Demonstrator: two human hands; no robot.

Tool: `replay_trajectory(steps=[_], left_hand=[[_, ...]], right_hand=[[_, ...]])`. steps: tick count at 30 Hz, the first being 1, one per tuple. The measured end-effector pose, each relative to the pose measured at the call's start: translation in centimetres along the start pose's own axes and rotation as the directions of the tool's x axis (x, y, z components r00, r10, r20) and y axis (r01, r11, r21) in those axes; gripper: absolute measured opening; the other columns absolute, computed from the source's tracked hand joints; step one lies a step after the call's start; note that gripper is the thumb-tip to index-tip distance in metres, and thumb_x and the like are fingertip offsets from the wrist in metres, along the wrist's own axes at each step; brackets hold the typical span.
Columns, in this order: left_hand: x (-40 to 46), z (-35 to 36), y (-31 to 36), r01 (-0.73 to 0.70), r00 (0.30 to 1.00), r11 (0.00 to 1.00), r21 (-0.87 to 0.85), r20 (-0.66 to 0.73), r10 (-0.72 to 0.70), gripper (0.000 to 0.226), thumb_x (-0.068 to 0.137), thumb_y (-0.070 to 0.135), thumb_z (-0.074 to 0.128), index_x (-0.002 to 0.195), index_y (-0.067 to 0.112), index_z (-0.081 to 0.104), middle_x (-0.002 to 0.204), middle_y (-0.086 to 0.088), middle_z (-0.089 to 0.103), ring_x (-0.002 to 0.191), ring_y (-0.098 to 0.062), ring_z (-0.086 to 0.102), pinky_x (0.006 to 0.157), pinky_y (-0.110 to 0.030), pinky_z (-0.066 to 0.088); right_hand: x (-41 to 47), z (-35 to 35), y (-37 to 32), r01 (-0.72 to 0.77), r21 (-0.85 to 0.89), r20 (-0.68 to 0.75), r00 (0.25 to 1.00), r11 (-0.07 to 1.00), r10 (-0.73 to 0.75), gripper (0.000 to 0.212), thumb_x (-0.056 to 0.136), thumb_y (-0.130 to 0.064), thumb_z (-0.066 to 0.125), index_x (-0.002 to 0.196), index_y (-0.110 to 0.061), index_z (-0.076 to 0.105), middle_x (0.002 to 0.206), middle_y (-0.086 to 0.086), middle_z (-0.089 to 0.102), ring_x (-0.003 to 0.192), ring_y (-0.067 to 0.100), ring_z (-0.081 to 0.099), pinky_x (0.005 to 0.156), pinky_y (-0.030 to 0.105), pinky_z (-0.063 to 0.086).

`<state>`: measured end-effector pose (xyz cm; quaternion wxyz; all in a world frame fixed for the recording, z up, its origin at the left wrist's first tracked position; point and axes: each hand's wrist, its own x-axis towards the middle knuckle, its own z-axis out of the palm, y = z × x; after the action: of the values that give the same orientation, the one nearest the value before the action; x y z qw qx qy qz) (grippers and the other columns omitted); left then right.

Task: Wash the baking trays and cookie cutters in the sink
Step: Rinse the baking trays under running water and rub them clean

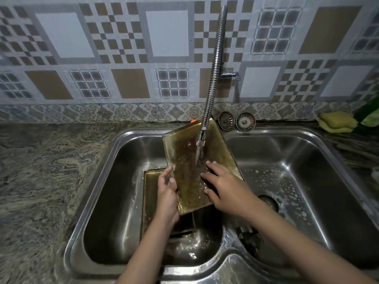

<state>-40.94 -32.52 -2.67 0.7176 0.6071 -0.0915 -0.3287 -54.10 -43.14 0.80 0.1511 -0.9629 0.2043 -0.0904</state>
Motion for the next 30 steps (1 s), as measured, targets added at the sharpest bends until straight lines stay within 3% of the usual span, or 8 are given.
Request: replay_trajectory(steps=[3,7,14,16,19,23,27,30], left_hand=[[-0.2,0.6,0.5,-0.102,0.995,0.993,0.061,-0.012,0.103,0.035,0.100,0.009,0.039,0.114,0.038,0.054,0.131,-0.009,0.055,0.116,-0.024,0.057,0.099,-0.049,0.047],[-0.1,0.6,1.4,-0.267,0.960,0.937,0.225,-0.017,0.278,0.038,0.098,0.007,0.042,0.112,0.041,0.054,0.101,0.015,0.061,0.063,0.005,0.060,0.053,-0.008,0.044],[-0.4,1.4,3.7,-0.347,0.923,0.856,0.384,-0.021,0.384,0.034,0.096,0.007,0.047,0.123,0.025,0.057,0.110,0.010,0.064,0.093,0.005,0.061,0.083,-0.013,0.049],[-0.4,1.9,4.1,-0.354,0.915,0.824,0.442,-0.020,0.404,0.034,0.095,0.005,0.048,0.124,0.021,0.057,0.097,0.019,0.062,0.079,0.017,0.057,0.073,-0.002,0.044],[-0.5,2.7,4.5,-0.315,0.934,0.822,0.475,0.001,0.357,0.033,0.095,0.006,0.048,0.123,0.022,0.057,0.094,0.013,0.064,0.071,0.003,0.059,0.069,-0.013,0.048],[-1.2,3.9,4.3,-0.245,0.961,0.867,0.433,-0.013,0.278,0.030,0.096,0.007,0.048,0.121,0.022,0.057,0.113,-0.012,0.065,0.099,-0.034,0.062,0.088,-0.040,0.049],[-0.6,3.0,4.7,-0.191,0.968,0.895,0.404,-0.075,0.240,0.029,0.097,0.007,0.046,0.119,0.022,0.057,0.116,-0.021,0.063,0.108,-0.037,0.058,0.094,-0.041,0.046],[-1.1,2.3,4.4,-0.173,0.980,0.898,0.404,-0.019,0.197,0.030,0.097,0.007,0.045,0.117,0.025,0.058,0.116,-0.021,0.064,0.106,-0.039,0.060,0.098,-0.051,0.046]], right_hand=[[0.1,0.4,1.1,-0.015,0.072,-0.050,0.999,0.997,0.019,0.056,0.093,-0.030,0.056,0.145,-0.018,0.038,0.157,0.003,0.021,0.146,0.016,0.013,0.115,0.023,0.010],[0.2,2.0,1.8,-0.020,0.295,-0.108,0.993,0.955,0.054,0.055,0.091,-0.029,0.060,0.142,-0.019,0.042,0.155,-0.004,0.025,0.145,0.011,0.017,0.114,0.021,0.014],[1.5,4.2,2.0,-0.082,0.573,-0.068,0.987,0.816,0.148,0.055,0.089,-0.030,0.064,0.140,-0.022,0.045,0.151,-0.005,0.033,0.140,0.007,0.029,0.114,0.027,0.024],[2.1,4.5,2.1,-0.131,0.571,-0.054,0.979,0.810,0.197,0.057,0.090,-0.036,0.062,0.141,-0.021,0.043,0.151,-0.002,0.034,0.140,0.010,0.030,0.112,0.025,0.024],[3.9,4.2,2.3,-0.238,0.540,-0.020,0.955,0.807,0.295,0.060,0.094,-0.039,0.053,0.146,-0.015,0.035,0.155,0.005,0.029,0.143,0.015,0.025,0.115,0.031,0.022],[6.1,3.4,1.1,-0.290,0.452,0.009,0.947,0.843,0.320,0.055,0.100,-0.037,0.040,0.150,-0.019,0.025,0.159,0.002,0.019,0.147,0.019,0.013,0.119,0.046,0.010],[5.3,4.2,0.1,-0.139,0.465,0.172,0.983,0.874,0.065,0.059,0.100,-0.045,0.035,0.152,-0.030,0.011,0.159,-0.011,0.000,0.146,0.010,-0.002,0.115,0.047,-0.002],[5.5,4.0,2.3,-0.250,0.310,0.291,0.943,0.917,0.159,0.065,0.097,-0.056,0.028,0.152,-0.031,0.003,0.159,-0.006,-0.008,0.147,0.013,-0.007,0.116,0.050,0.000]])
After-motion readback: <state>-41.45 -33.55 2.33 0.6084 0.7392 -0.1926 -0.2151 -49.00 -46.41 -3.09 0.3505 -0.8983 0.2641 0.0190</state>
